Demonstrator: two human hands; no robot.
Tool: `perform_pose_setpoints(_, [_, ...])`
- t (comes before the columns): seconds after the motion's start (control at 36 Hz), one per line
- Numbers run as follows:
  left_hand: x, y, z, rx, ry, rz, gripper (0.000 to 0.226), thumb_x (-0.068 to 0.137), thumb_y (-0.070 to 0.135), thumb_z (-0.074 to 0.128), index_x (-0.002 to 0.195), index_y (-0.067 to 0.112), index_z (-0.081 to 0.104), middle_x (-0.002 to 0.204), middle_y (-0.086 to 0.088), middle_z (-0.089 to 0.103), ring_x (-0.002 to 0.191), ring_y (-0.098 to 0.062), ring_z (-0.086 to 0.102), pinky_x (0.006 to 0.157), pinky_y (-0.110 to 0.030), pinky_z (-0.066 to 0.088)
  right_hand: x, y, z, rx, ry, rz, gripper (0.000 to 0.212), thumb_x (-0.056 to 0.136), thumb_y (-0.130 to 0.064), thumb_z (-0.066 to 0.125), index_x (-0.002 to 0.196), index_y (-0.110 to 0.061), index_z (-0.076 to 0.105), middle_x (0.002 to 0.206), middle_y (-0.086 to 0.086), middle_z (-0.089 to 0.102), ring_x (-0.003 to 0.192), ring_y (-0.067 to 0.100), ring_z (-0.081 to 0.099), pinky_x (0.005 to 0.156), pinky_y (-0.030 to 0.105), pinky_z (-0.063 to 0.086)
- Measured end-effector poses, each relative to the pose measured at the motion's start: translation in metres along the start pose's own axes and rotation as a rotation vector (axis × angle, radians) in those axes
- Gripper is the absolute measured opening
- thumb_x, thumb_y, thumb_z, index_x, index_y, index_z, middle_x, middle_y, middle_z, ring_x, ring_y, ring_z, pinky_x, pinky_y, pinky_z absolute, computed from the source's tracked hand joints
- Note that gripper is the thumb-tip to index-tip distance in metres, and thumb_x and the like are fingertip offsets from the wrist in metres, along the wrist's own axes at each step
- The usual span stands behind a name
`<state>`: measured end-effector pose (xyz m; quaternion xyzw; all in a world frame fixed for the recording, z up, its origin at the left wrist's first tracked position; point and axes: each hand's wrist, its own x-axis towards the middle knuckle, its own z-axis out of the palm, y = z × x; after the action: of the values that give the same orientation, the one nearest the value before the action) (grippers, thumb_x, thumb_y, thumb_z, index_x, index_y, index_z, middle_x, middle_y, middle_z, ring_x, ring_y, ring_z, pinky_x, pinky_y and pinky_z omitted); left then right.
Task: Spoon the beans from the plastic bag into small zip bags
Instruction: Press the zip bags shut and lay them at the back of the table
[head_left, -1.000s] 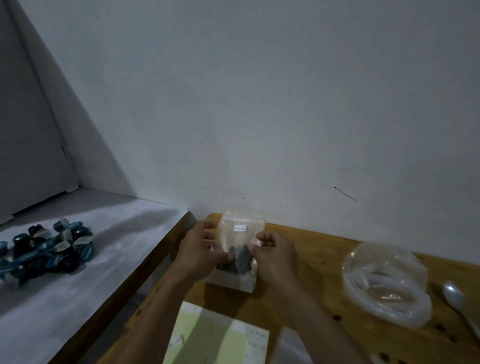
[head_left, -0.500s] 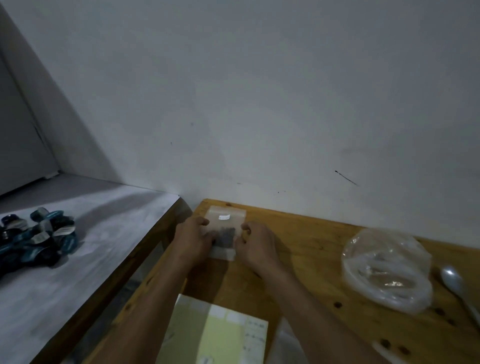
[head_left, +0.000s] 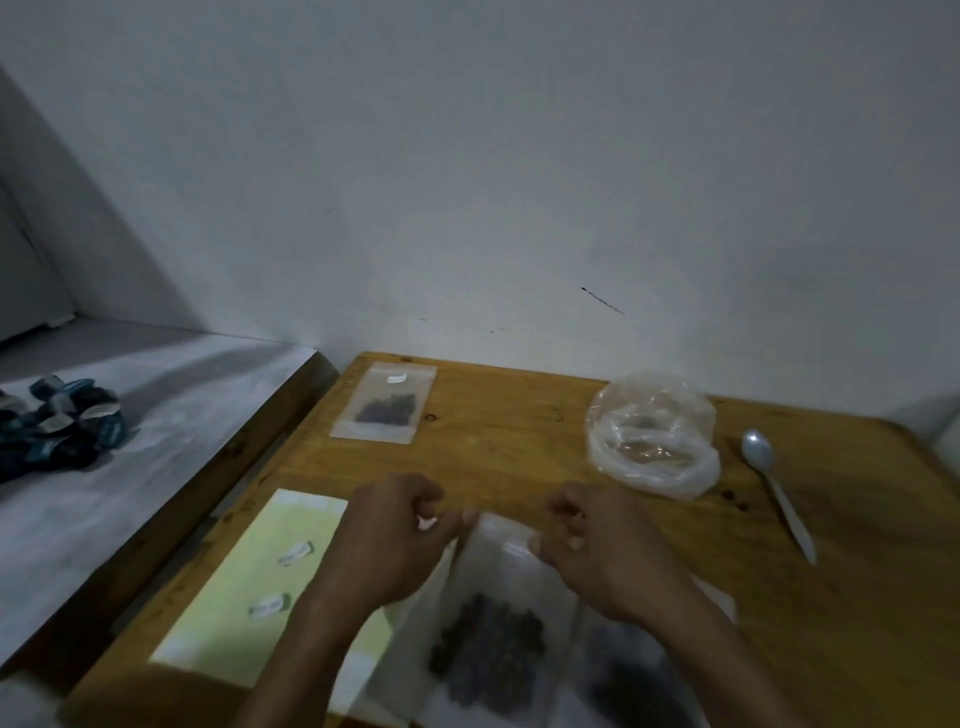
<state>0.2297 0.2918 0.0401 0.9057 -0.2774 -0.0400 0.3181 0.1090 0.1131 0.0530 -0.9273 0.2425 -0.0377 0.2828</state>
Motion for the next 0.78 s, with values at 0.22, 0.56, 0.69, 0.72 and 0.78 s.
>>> perform_pose_setpoints(0.22, [-0.039, 0.022, 0.033, 0.236, -0.057, -0.119, 0.049, 0.073, 0.072, 0.061, 0.075, 0.023, 0.060, 0.080, 0.003, 0.063, 0.085, -0.017, 0.064, 0.078, -0.037, 0.052, -0.035, 0.015, 0.008, -0.124, 0.032, 0.011, 0.057, 0.081, -0.053, 0.069, 0.132, -0.033, 0.054, 0.131, -0.009, 0.055, 0.122, 0.015, 0.047, 0.104, 0.032, 0.039])
perform_pose_setpoints(0.56, [-0.059, 0.034, 0.012, -0.503, 0.097, -0.249, 0.037, 0.067, 0.023, 0.091, 0.088, 0.018, 0.061, 0.077, -0.002, 0.073, 0.071, -0.014, 0.069, 0.069, -0.036, 0.057, -0.032, 0.013, 0.010, 0.537, 0.217, -0.008, 0.038, 0.073, -0.017, 0.086, 0.103, -0.033, 0.067, 0.103, -0.008, 0.062, 0.092, 0.008, 0.061, 0.076, 0.021, 0.052])
perform_pose_setpoints(0.69, [-0.070, 0.033, -0.014, -0.947, 0.058, -0.209, 0.044, 0.063, 0.010, 0.086, 0.100, 0.004, 0.063, 0.080, -0.020, 0.073, 0.073, -0.032, 0.067, 0.076, -0.050, 0.055, -0.039, -0.017, -0.008, 1.023, 0.101, -0.061, 0.047, 0.071, 0.001, 0.084, 0.110, -0.020, 0.068, 0.098, 0.002, 0.070, 0.086, 0.018, 0.071, 0.072, 0.027, 0.060])
perform_pose_setpoints(0.72, [-0.073, 0.032, -0.019, -0.999, 0.047, -0.204, 0.043, 0.063, 0.013, 0.085, 0.101, 0.005, 0.068, 0.082, -0.021, 0.073, 0.075, -0.035, 0.065, 0.077, -0.051, 0.054, -0.040, -0.024, -0.009, 1.061, 0.072, -0.080, 0.046, 0.072, 0.001, 0.083, 0.111, -0.019, 0.068, 0.090, 0.003, 0.073, 0.083, 0.018, 0.072, 0.072, 0.028, 0.060])
perform_pose_setpoints(0.78, [-0.080, 0.031, -0.029, -1.038, 0.032, -0.197, 0.029, 0.066, 0.021, 0.083, 0.094, 0.013, 0.077, 0.080, -0.019, 0.071, 0.076, -0.034, 0.063, 0.075, -0.048, 0.054, -0.041, -0.039, -0.007, 1.092, 0.016, -0.113, 0.046, 0.075, 0.001, 0.081, 0.113, -0.019, 0.066, 0.081, 0.005, 0.075, 0.080, 0.020, 0.073, 0.072, 0.029, 0.059])
